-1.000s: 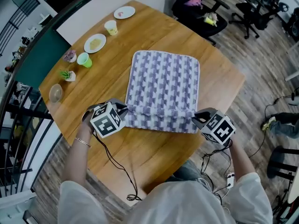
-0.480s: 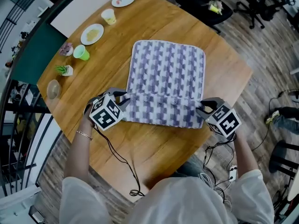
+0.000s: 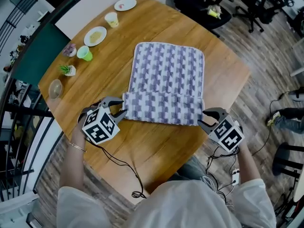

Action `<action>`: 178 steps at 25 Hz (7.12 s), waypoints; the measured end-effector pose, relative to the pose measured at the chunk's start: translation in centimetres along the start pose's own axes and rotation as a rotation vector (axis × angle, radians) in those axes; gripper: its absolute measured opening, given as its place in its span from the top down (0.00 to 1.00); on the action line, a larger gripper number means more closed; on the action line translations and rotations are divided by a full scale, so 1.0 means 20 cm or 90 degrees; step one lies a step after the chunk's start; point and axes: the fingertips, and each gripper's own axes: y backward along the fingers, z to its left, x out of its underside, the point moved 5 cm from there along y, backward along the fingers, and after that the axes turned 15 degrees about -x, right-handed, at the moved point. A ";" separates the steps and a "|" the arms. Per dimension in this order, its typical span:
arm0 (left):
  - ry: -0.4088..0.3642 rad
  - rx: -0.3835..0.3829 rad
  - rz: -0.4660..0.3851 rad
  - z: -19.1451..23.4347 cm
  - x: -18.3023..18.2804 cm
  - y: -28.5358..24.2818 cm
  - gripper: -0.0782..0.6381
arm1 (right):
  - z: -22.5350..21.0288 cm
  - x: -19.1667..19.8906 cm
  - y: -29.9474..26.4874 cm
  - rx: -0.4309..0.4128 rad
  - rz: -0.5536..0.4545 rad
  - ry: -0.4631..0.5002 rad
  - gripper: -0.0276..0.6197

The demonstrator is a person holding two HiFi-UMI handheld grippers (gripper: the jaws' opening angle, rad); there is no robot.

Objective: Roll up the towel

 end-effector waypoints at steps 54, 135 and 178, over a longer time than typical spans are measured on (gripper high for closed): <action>-0.020 0.185 0.118 0.58 -0.15 -0.60 0.80 | -0.69 -0.34 -0.03 -0.106 0.077 -0.036 0.84; -0.045 0.108 0.066 0.66 -0.36 -0.87 0.77 | -0.94 -0.31 -0.06 -0.036 0.054 -0.032 0.74; -0.078 0.176 0.057 0.27 -0.32 -0.23 0.80 | -0.30 -0.24 0.12 -0.152 0.069 -0.006 0.89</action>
